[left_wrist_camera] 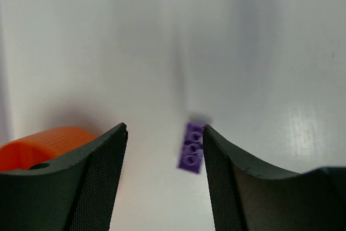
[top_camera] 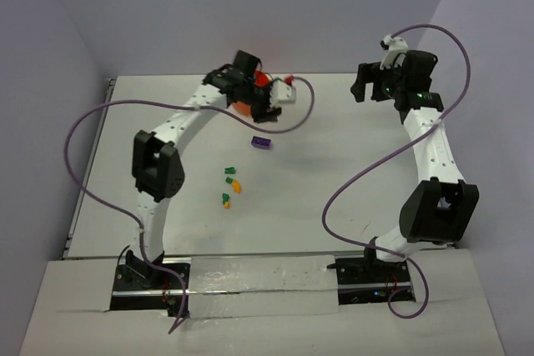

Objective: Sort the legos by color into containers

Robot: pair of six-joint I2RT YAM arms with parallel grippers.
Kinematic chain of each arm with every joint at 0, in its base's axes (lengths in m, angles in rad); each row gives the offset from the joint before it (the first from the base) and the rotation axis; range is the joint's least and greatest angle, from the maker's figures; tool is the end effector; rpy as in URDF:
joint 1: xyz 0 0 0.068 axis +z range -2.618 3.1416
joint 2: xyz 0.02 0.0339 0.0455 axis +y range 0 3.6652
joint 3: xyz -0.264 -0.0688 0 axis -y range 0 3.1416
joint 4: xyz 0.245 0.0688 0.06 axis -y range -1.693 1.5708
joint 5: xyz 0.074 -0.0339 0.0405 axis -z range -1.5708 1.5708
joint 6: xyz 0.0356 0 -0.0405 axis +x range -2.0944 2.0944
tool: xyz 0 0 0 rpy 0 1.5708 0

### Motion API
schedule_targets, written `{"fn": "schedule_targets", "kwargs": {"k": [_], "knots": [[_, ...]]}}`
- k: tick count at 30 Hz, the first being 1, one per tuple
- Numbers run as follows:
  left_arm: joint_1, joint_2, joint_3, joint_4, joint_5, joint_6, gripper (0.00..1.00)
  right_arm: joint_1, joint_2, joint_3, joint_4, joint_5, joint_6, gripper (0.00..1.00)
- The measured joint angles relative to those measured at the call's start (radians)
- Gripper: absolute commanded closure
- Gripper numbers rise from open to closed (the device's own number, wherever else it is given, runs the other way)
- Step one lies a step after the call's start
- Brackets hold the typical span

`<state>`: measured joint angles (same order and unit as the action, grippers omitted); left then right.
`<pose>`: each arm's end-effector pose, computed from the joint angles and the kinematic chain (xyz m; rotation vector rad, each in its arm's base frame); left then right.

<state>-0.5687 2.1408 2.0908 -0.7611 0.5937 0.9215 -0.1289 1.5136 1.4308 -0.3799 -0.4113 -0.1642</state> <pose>0.3949 -0.2761 0.3084 1.7276 1.4676 -0.5200 0.3484 -0.0308 0.3690 -0.2909 1.9784 0.2301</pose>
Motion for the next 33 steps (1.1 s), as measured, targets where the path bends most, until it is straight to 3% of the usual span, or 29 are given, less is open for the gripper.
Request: {"fn": "schedule_targets", "kwargs": {"k": [5, 10, 16, 22, 33], "knots": [[-0.124, 0.224, 0.095, -0.280, -0.159, 0.121, 0.30, -0.095, -0.046, -0.070, -0.023, -0.030, -0.015, 0.00], [-0.148, 0.341, 0.147, -0.412, -0.266, 0.177, 0.26, -0.124, -0.073, -0.120, -0.033, -0.068, -0.026, 0.00], [-0.144, 0.341, 0.182, -0.424, -0.335, 0.206, 0.25, -0.131, -0.079, -0.147, -0.036, -0.113, -0.036, 0.00], [-0.136, 0.303, 0.073, -0.362, -0.320, 0.274, 0.21, -0.138, -0.080, -0.181, -0.041, -0.136, -0.044, 0.00], [-0.088, 0.271, 0.047, -0.322, -0.291, 0.494, 0.24, -0.152, -0.081, -0.197, -0.049, -0.158, -0.052, 0.00]]}}
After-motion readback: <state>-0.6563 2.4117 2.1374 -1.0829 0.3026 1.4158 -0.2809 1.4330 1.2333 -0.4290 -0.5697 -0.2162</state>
